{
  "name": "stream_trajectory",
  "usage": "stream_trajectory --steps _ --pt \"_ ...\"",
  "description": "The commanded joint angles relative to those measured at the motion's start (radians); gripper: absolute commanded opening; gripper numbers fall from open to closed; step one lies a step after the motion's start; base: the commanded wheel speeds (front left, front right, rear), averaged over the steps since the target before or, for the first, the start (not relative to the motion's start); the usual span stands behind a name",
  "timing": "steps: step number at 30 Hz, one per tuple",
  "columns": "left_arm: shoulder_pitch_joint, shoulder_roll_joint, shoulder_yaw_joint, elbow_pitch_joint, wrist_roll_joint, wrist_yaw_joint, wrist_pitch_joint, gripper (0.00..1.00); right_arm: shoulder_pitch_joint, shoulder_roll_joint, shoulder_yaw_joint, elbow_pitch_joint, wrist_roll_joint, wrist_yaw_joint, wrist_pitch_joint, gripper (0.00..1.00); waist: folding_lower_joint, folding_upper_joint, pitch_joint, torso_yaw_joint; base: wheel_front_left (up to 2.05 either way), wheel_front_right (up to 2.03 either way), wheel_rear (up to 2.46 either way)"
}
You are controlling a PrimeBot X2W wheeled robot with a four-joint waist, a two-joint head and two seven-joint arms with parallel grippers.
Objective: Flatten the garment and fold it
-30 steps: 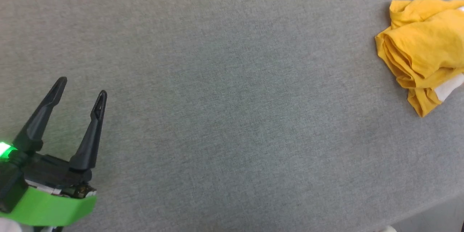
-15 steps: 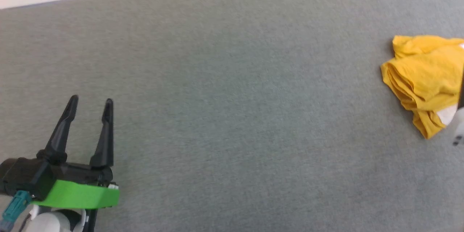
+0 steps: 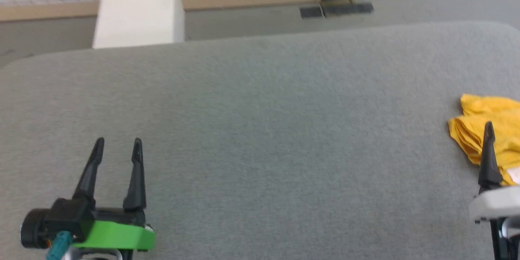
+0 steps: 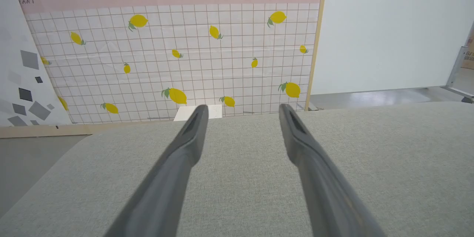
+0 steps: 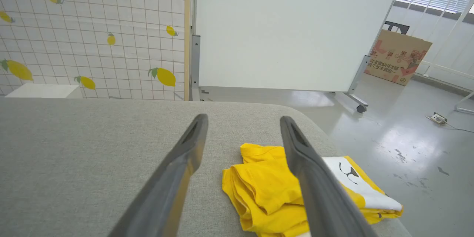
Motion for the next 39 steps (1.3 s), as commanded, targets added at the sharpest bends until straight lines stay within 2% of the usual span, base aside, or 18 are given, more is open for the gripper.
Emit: stream_trajectory --steps 1,13,24,39 --pt "0.020 -0.020 0.007 0.004 0.020 -0.006 -0.005 1.00 0.047 0.001 0.006 -0.017 0.042 -0.002 -0.022 1.00 0.0001 0.0000 -0.101 0.093 0.00 0.00 0.00" --pt "0.078 -0.097 0.045 0.025 0.073 -0.036 -0.005 1.00 0.152 0.001 0.084 0.023 0.177 -0.002 -0.097 1.00 0.0001 0.0000 -0.159 0.125 0.00 0.00 0.00" --pt "0.130 -0.140 0.045 0.073 0.113 -0.050 -0.005 1.00 0.175 0.001 0.096 0.058 0.184 -0.002 -0.106 1.00 0.0001 0.0000 -0.196 0.116 0.00 0.00 0.00" --pt "0.139 -0.157 0.051 0.081 0.124 -0.085 -0.005 1.00 0.187 0.001 0.136 0.074 0.179 -0.002 -0.106 1.00 0.0001 0.0000 -0.192 0.100 0.00 0.00 0.00"
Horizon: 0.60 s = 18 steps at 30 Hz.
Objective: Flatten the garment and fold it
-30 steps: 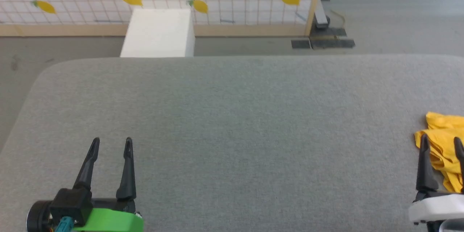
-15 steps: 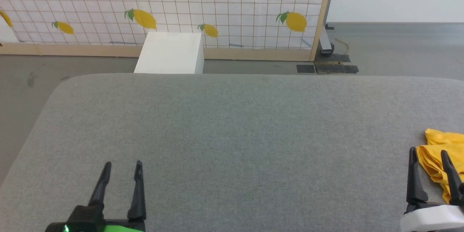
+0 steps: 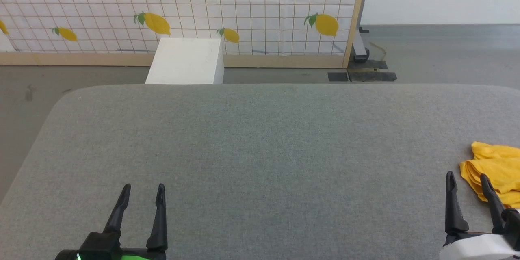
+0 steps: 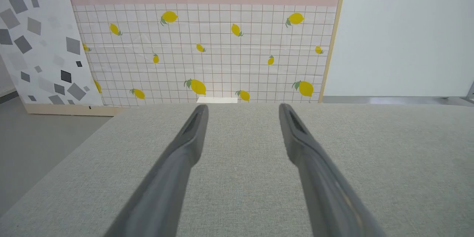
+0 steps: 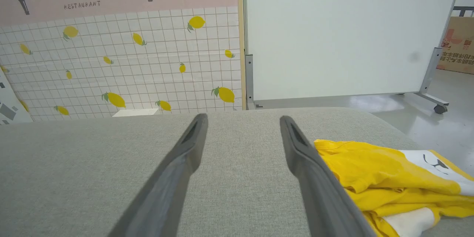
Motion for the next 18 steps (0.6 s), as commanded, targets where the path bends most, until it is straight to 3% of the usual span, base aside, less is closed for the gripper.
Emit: stream_trajectory --steps 1,18 --pt "0.008 -0.005 0.003 0.002 0.004 -0.004 -0.005 1.00 0.010 0.000 0.004 -0.001 -0.002 -0.002 -0.006 1.00 0.0001 -0.0001 0.005 -0.003 0.00 0.00 0.00" --pt "-0.016 0.003 -0.005 0.027 0.012 -0.030 -0.005 1.00 0.010 0.000 0.048 0.001 -0.049 -0.002 -0.006 1.00 0.0001 -0.0001 0.025 -0.006 0.00 0.00 0.00"
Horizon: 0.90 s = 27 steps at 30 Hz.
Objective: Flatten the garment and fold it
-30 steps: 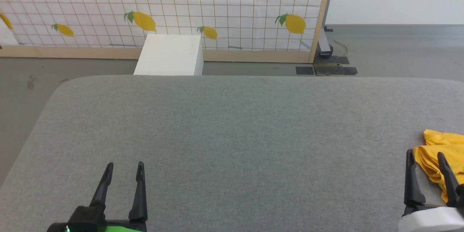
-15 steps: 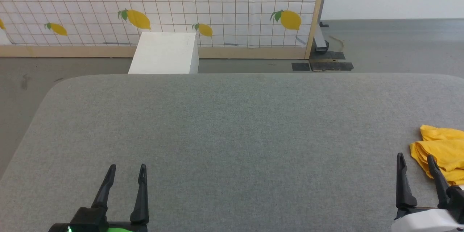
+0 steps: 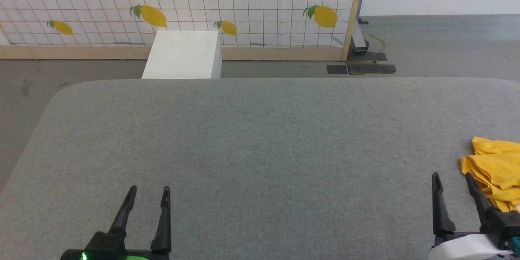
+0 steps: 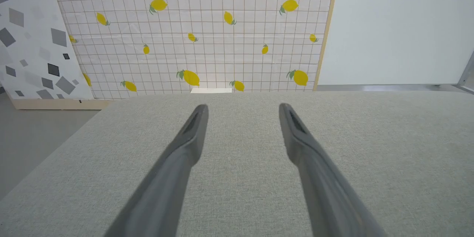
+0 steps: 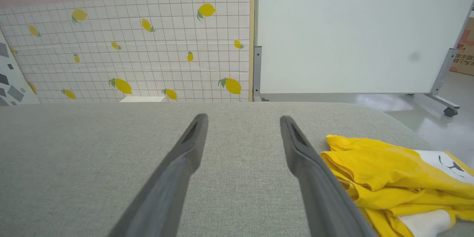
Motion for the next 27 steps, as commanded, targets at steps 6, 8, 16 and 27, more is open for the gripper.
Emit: stream_trajectory --steps 6,8,16,27 --pt "0.000 0.000 -0.005 0.002 0.000 0.000 0.001 0.00 0.000 0.001 0.011 0.000 -0.022 0.000 0.001 0.00 0.0000 0.0000 0.000 -0.001 0.00 0.00 0.00" --pt "0.000 0.000 -0.006 0.002 0.000 0.000 0.001 0.00 0.000 0.001 0.011 0.000 -0.022 0.000 0.001 0.00 0.0000 0.0000 0.000 -0.001 0.00 0.00 0.00" --pt "-0.013 -0.002 -0.005 0.006 0.007 0.007 0.018 0.00 -0.007 0.001 0.022 -0.008 -0.023 0.000 0.018 0.00 0.0000 0.0000 0.002 -0.002 0.00 0.00 0.00" --pt "-0.029 -0.006 -0.004 0.010 0.016 0.017 0.040 0.00 -0.016 0.001 0.037 -0.017 -0.026 0.000 0.040 0.00 0.0000 0.0000 0.005 -0.005 0.00 0.00 0.00"
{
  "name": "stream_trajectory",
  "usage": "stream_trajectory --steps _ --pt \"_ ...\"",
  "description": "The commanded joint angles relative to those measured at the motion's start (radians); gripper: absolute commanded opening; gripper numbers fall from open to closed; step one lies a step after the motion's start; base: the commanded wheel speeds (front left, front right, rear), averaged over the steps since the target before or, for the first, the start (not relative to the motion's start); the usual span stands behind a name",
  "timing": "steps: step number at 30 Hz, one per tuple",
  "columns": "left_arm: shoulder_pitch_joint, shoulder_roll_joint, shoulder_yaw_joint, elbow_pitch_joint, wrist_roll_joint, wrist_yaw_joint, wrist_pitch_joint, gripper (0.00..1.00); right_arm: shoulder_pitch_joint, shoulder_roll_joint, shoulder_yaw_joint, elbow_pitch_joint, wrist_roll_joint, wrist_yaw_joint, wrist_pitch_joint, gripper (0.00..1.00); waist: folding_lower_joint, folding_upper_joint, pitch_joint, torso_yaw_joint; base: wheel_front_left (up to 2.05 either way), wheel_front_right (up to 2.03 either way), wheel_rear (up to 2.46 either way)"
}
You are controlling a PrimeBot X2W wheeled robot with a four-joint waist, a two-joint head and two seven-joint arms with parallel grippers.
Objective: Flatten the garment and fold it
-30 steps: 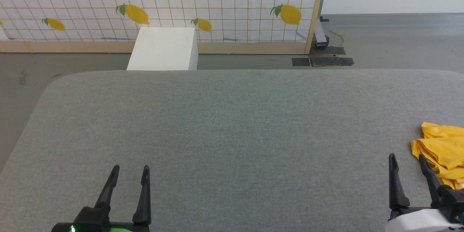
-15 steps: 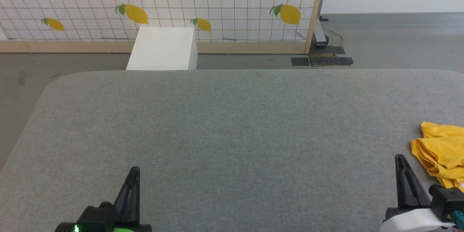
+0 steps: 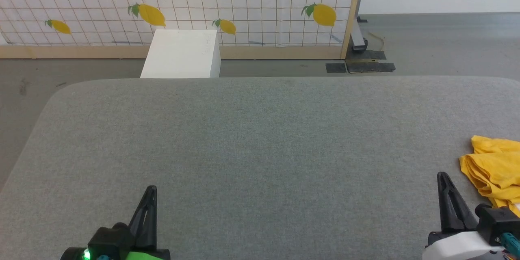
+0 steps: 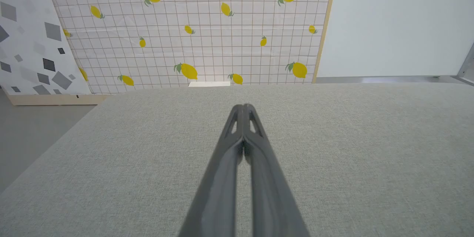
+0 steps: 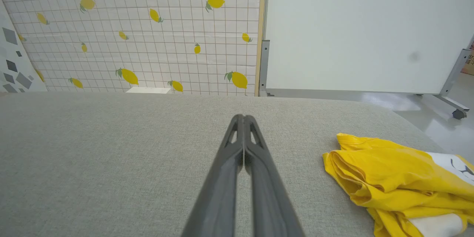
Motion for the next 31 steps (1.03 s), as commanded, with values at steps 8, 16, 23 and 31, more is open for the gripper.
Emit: stream_trajectory --steps 8,16,23,31 --pt "-0.034 -0.008 0.003 0.006 0.017 0.015 0.024 0.00 -0.022 0.000 0.018 -0.015 -0.006 0.000 0.023 0.00 0.0001 0.0000 0.002 -0.002 0.00 0.00 0.00" --pt "-0.046 -0.010 0.003 0.009 0.023 0.022 0.041 0.00 -0.029 0.000 0.029 -0.022 -0.008 -0.001 0.040 0.00 0.0001 0.0000 0.004 -0.004 0.00 0.00 0.00" --pt "-0.056 -0.012 0.004 0.012 0.029 0.028 0.055 0.00 -0.035 0.000 0.038 -0.028 -0.009 -0.001 0.054 0.00 0.0001 0.0000 0.006 -0.005 0.00 0.00 0.00" --pt "-0.068 -0.014 0.005 0.015 0.035 0.035 0.071 0.00 -0.041 0.000 0.049 -0.035 -0.011 -0.001 0.070 0.00 0.0001 0.0000 0.008 -0.006 0.00 0.00 0.00"
